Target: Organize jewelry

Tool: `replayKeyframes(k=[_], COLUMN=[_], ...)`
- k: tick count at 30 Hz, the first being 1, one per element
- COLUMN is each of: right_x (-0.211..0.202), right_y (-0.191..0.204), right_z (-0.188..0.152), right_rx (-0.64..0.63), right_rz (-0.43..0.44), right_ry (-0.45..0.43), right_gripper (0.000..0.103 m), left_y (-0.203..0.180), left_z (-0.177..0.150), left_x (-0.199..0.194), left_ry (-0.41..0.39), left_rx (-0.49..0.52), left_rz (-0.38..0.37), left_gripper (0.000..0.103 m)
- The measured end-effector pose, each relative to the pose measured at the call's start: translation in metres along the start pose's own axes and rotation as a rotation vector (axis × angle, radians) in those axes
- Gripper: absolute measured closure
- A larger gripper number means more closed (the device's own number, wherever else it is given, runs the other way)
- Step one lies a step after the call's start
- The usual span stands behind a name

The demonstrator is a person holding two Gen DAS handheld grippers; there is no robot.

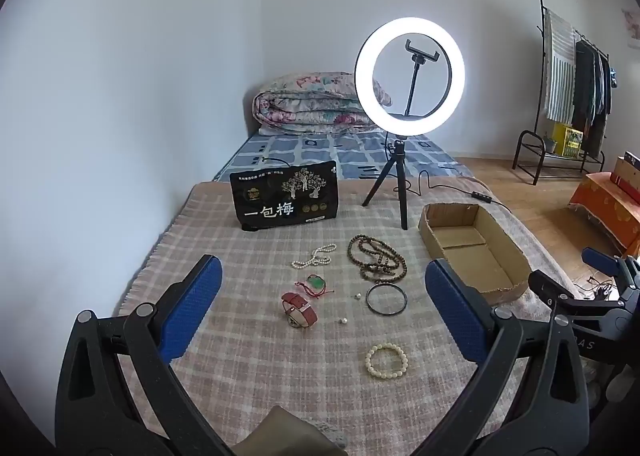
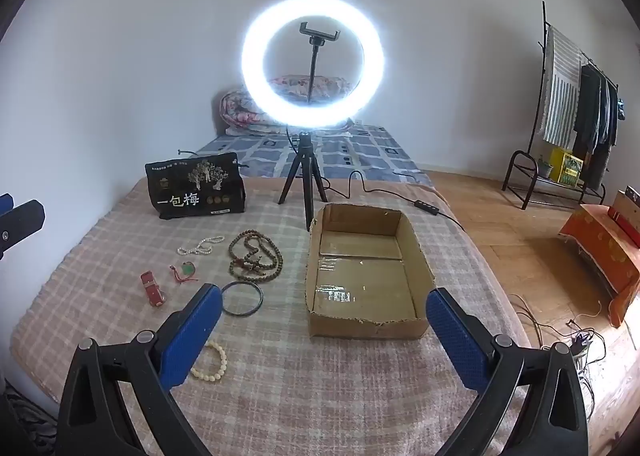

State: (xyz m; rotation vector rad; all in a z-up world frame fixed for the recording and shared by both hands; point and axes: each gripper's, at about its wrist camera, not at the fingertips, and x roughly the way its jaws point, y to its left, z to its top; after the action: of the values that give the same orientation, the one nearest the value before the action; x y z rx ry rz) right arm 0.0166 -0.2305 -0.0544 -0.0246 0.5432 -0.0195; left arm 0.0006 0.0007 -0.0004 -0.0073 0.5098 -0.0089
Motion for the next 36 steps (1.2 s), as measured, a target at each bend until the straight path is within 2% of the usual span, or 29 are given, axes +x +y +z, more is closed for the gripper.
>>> replayKeyframes(k=[1, 3, 12, 36], right_x=[0.0004, 0.0003, -0.0020, -0.0030], right_y=[-0.0007, -0.0003, -0.0062, -0.0052], right_z=[-0.0001, -0.0004, 0.0090, 0.0061], right_rx=[0.011, 0.009, 0.014, 0.028], right_rz=[0.006, 0.007, 0.005, 0.007], right_ry=[0.010, 0.010, 0.000, -0.002], right_gripper=[0.000, 0.000, 0.000, 0.000], left_y=[0.0021, 0.0007, 0.0028, 0.0004], left_z=[0.0033, 0.0023, 0.0057, 0.0097], left_x=[0.0025, -0.0019, -0.0047, -0.0046], left_ry=[0.011, -0.020, -0.020, -0.027], left_rx=[-0.006, 0.006, 0.001, -0.006], left_rz=[0.000, 0.005, 0.002, -0.001], left_gripper=[0.000, 0.000, 0.000, 0.000])
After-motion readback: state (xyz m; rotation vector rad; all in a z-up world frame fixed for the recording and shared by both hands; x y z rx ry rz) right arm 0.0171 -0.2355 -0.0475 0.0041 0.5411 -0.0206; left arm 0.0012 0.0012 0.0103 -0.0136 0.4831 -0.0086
